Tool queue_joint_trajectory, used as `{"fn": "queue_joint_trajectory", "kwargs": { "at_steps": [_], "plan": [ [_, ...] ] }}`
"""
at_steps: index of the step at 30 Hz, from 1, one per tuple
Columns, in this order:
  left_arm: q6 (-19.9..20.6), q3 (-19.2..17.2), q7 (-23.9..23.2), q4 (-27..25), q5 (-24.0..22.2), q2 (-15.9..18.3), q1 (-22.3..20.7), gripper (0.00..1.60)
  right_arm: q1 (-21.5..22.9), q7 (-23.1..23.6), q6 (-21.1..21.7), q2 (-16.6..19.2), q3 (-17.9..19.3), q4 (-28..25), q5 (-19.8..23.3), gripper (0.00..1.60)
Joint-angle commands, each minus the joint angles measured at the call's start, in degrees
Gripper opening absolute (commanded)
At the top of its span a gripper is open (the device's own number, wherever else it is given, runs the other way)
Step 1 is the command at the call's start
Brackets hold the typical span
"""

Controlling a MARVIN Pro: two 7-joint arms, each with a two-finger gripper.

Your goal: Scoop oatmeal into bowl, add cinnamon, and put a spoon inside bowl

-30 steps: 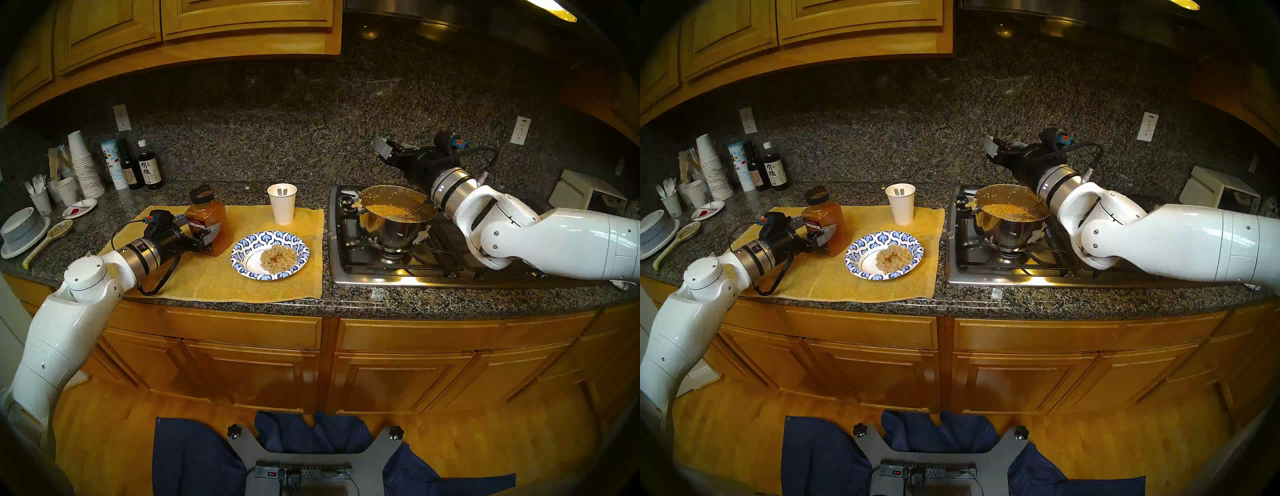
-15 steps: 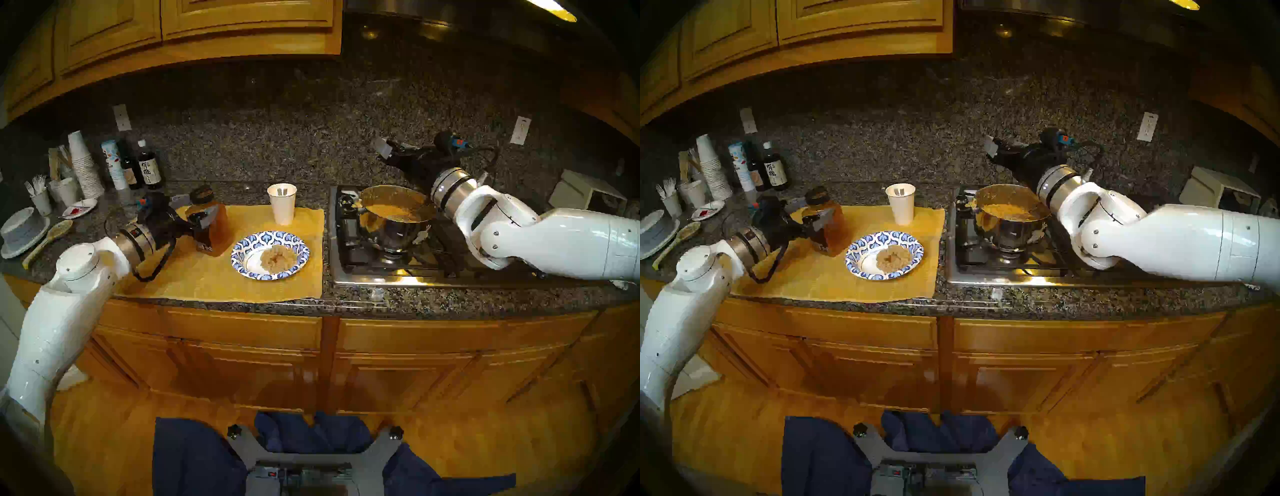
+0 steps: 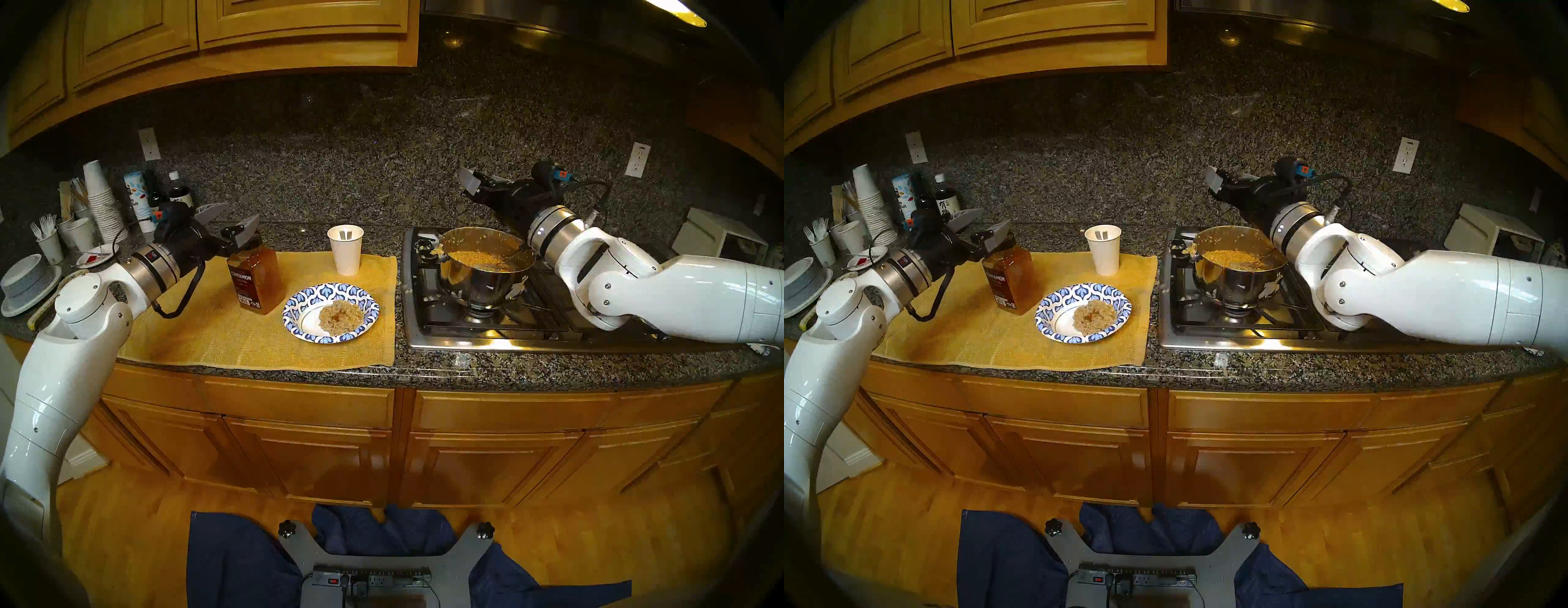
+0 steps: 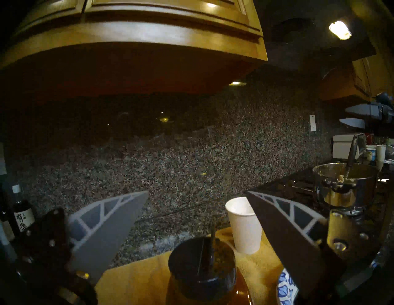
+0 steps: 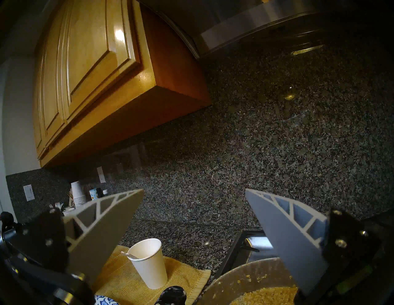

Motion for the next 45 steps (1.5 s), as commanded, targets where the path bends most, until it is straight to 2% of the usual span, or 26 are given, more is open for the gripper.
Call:
{"fn": "queue_joint_trajectory", "kwargs": {
  "at_steps": [1, 4, 9, 15, 25, 26, 30, 34, 38, 45],
  "plan": [
    [-0.52, -2.85, -1.43, -4.97, -2.77, 0.65, -4.57, 1.6, 1.99, 0.0, -0.74, -0.08, 1.87, -0.03, -0.1, 1.6],
    [0.13, -1.95, -1.79, -6.26, -3.65, 0.11, -5.48, 1.6, 2.01, -0.03, -0.77, -0.08, 1.9, -0.05, -0.09, 1.6],
    [1.43, 1.76, -1.7, -8.83, -4.71, -1.75, -6.98, 1.6, 2.03, -0.08, -0.82, -0.08, 1.93, -0.07, -0.09, 1.6],
    [2.59, 6.61, 0.1, -10.26, -3.71, -3.87, -8.18, 1.6, 2.04, -0.16, -0.88, -0.08, 1.96, -0.1, -0.1, 1.6],
    [3.51, 11.08, 2.06, -8.56, -2.04, -5.36, -9.45, 1.6, 2.04, -0.25, -0.93, -0.08, 1.98, -0.13, -0.12, 1.6],
    [3.74, 11.47, 1.99, -8.47, -2.02, -5.36, -9.44, 1.58, 2.04, -0.26, -0.93, -0.08, 1.98, -0.13, -0.12, 1.6],
    [3.49, 12.74, 2.0, -7.95, -1.23, -5.58, -8.93, 1.24, 2.04, -0.29, -0.95, -0.09, 1.99, -0.14, -0.14, 1.6],
    [3.58, 13.74, 2.27, -6.67, -0.27, -5.66, -9.2, 1.15, 2.04, -0.31, -0.95, -0.09, 1.98, -0.14, -0.14, 1.6],
    [3.28, 14.72, 2.22, -4.67, 0.65, -6.16, -9.9, 1.15, 2.04, -0.31, -0.95, -0.09, 1.98, -0.14, -0.15, 1.6],
    [3.89, 17.51, 1.73, -0.91, 2.28, -8.07, -13.38, 1.09, 2.04, -0.28, -0.91, -0.09, 1.96, -0.13, -0.14, 1.6]
  ]
}}
